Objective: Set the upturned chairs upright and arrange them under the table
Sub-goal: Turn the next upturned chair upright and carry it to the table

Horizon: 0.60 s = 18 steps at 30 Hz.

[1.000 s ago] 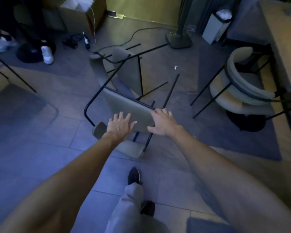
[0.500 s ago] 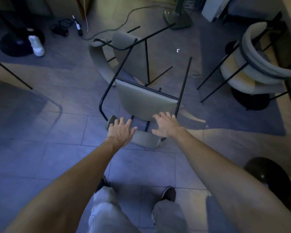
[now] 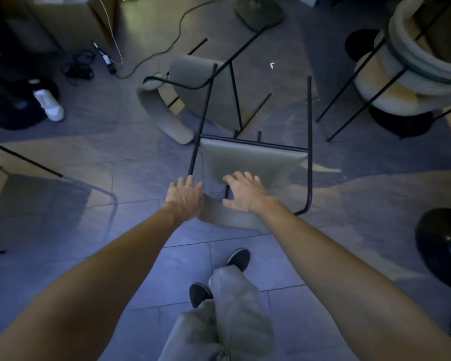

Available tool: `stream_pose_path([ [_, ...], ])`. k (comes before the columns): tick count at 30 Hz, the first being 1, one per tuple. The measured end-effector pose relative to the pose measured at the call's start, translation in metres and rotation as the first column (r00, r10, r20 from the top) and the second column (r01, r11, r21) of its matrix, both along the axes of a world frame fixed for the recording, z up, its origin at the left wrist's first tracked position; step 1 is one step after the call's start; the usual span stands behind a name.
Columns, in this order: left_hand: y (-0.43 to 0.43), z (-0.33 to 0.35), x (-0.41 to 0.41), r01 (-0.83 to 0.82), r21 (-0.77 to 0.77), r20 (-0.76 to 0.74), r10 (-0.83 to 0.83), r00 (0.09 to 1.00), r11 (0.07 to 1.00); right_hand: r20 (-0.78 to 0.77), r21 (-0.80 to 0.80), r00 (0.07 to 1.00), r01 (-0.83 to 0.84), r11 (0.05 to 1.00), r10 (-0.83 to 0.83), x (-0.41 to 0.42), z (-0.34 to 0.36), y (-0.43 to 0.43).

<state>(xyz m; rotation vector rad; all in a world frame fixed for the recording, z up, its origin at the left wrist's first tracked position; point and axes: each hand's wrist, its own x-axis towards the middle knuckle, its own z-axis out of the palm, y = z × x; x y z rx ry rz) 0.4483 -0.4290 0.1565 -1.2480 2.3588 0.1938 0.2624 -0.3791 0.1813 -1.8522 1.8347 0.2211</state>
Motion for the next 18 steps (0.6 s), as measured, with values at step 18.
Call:
stream_pose_path([
  [18,-0.165,-0.076,-0.018,0.516,0.067,0.099,-0.520,0.848,0.854,0.046,0.197,0.978,0.189,0.962,-0.202,0.038,-0.116,-0.090],
])
